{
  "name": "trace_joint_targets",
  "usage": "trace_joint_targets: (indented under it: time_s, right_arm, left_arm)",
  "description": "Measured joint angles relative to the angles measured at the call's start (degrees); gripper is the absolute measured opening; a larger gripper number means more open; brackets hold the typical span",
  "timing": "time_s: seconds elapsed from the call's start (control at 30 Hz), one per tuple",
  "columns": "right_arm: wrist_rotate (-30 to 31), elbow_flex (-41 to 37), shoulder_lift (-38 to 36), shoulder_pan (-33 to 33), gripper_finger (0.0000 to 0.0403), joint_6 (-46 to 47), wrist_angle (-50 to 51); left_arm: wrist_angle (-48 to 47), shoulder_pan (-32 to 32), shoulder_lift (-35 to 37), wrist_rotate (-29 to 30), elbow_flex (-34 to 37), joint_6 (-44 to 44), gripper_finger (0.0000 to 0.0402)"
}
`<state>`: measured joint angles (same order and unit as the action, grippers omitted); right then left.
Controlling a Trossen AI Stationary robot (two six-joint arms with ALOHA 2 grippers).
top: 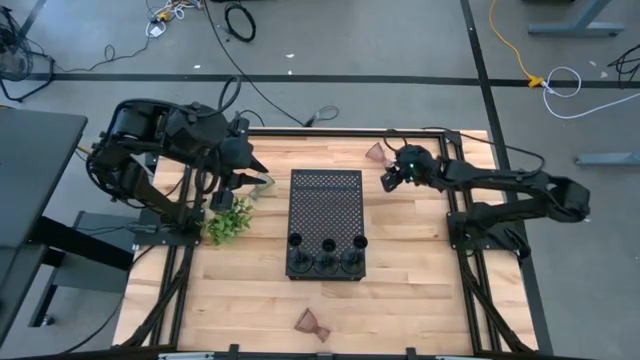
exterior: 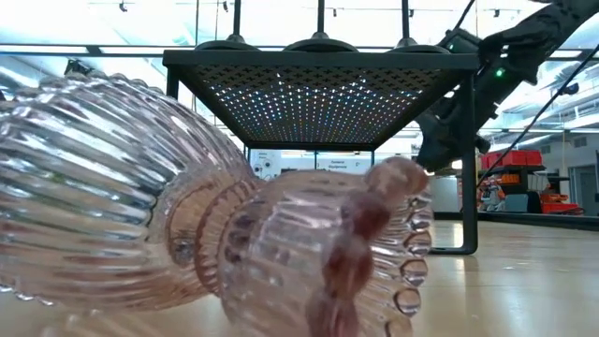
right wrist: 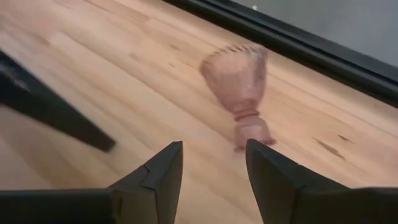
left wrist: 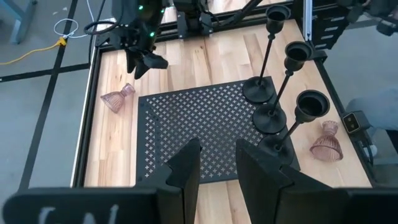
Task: Pick & Place candle stick holders
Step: Put the top pink glass candle holder on the shelf
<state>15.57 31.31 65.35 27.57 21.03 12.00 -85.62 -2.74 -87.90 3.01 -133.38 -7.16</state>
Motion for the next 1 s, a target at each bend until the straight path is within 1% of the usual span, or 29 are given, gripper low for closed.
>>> trace_joint_targets:
  time_s: [0.13, 0.3, 0.53, 0.67, 0.87, 1.0]
  right_arm:
    - [-2.0, 0.0, 3.4, 3.2, 0.0174, -2.0, -0.8]
    - [-5.1, 0.3, 8.6, 6.1, 0.0174, -4.3, -5.3]
    - [-4.6, 6.2, 16.3, 8.1, 0.0174, -8.2, -4.1]
    - [-4.6, 10.3, 21.9, 8.4, 0.0174, -11.5, -0.5]
    - [-3.7, 14.1, 29.2, 8.6, 0.0189, -14.5, 1.4]
    - [-5.5, 15.9, 32.3, 9.4, 0.0191, -14.7, 1.5]
  left_arm:
    - [0.0, 0.0, 0.0, 0.0, 0.0, 0.0, 0.0107]
    - [0.1, 0.0, 0.0, 0.0, 0.0, 0.0, 0.0107]
    - [0.1, 0.1, 0.0, 0.0, 0.0, 0.0, 0.0107]
    - [0.1, 0.1, 0.0, 0.0, 0.0, 0.2, 0.0107]
    - [0.1, 0.1, 0.0, 0.0, 0.0, 0.0, 0.0107]
    - [0.1, 0.1, -0.2, 0.0, 0.0, 0.0, 0.0107]
